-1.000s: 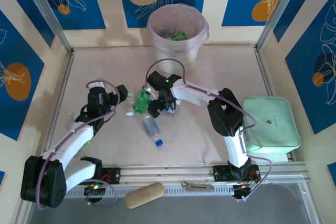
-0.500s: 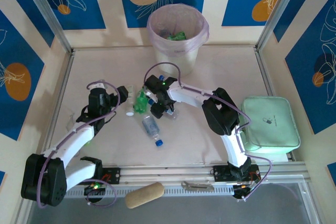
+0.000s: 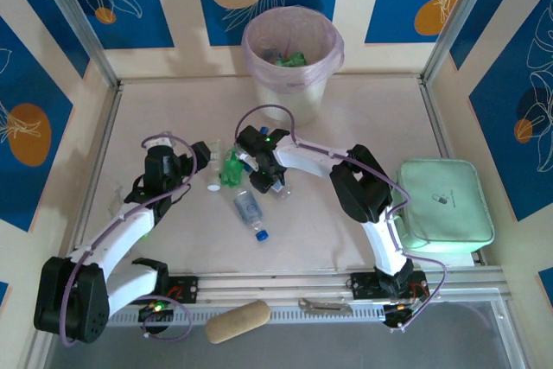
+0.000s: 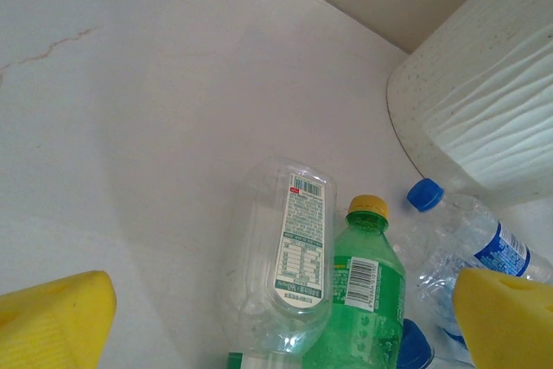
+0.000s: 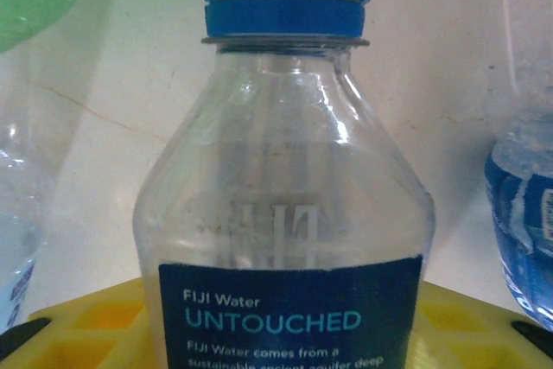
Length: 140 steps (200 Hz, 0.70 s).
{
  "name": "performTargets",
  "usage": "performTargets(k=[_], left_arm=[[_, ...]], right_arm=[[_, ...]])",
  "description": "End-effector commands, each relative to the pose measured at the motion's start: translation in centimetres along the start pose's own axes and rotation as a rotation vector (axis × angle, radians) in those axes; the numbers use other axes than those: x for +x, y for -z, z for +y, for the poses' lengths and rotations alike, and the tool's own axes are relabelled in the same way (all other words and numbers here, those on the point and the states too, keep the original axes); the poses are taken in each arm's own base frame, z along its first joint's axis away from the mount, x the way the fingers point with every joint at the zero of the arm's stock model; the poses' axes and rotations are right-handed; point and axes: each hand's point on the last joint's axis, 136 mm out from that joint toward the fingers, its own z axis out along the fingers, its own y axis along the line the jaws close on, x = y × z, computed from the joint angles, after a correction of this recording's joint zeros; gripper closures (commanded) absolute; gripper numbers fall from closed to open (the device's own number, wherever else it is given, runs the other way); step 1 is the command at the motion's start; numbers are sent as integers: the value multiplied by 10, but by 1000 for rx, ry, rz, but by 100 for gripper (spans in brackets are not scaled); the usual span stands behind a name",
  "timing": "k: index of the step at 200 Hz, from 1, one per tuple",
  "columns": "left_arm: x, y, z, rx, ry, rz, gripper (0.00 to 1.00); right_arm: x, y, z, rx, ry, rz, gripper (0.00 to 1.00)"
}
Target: Put the plastic bottles in the bin
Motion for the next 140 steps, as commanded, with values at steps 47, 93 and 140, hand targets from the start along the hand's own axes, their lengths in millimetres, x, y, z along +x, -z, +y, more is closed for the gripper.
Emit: performTargets(k=[47, 93, 140], left_arm=[[-6, 1, 2, 4, 11, -32, 0], [-4, -1, 1, 10, 5, -25, 0], [-1, -4, -3, 30, -11, -6, 0]], right_arm=[[-45, 103, 2, -176, -83, -337, 50], [-69, 193, -16, -291, -151, -608, 50], [-91, 287, -81, -279, -295, -925, 50]])
